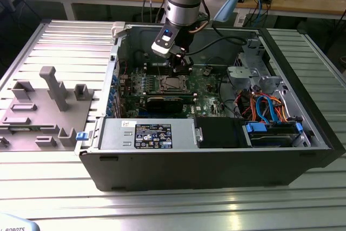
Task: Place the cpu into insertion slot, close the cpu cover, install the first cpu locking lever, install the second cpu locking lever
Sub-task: 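Install the first cpu locking lever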
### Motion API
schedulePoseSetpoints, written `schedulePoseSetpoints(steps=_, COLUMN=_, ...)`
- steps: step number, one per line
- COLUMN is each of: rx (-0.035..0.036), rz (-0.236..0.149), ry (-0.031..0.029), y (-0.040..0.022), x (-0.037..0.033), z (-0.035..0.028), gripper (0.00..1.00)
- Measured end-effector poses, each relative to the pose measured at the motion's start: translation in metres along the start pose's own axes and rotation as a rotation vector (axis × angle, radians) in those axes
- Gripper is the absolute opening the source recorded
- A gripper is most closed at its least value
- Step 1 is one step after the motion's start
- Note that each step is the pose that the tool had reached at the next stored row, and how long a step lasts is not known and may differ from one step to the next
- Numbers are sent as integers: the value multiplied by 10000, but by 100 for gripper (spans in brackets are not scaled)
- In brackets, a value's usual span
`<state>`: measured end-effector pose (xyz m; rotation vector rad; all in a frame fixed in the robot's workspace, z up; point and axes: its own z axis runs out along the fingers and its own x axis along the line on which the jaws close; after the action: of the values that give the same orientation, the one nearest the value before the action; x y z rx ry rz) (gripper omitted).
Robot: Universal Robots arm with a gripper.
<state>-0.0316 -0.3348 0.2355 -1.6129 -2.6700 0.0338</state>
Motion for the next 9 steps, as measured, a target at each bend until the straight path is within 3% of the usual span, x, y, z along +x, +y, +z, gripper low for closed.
schedulePoseSetpoints(steps=9, rx=0, rz=-40, ry=-1, y=0, x=0, z=0, gripper=11)
